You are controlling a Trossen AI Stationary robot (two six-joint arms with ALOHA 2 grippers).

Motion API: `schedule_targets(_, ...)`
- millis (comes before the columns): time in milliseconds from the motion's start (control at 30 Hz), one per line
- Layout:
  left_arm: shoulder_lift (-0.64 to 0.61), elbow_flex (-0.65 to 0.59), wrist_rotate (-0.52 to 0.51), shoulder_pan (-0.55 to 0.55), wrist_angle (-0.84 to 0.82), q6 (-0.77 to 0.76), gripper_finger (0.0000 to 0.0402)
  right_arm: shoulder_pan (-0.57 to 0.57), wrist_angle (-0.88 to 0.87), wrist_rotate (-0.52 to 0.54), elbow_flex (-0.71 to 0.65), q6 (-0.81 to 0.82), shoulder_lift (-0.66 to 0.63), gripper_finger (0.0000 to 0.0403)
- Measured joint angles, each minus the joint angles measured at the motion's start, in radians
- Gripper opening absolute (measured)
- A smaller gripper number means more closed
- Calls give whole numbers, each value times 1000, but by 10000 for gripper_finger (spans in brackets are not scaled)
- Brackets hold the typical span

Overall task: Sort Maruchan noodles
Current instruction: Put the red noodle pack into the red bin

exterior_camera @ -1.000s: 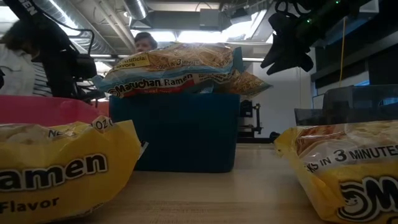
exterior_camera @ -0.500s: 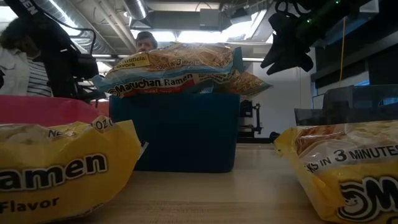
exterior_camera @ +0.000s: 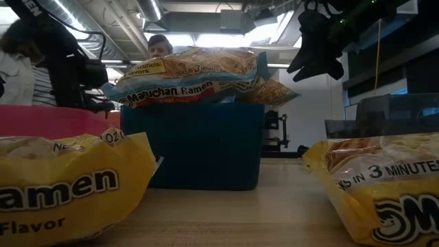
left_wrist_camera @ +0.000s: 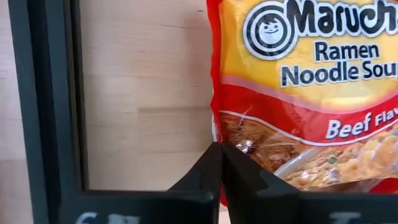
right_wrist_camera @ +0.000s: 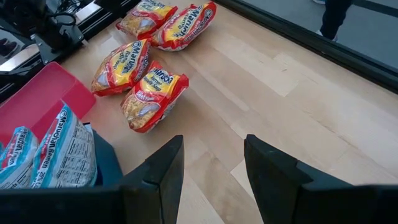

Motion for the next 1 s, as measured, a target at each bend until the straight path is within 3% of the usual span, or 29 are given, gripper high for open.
schedule_targets(1000, -106, 17, 71, -35, -53, 9, 0, 0, 2, -16, 1, 6, -41, 165)
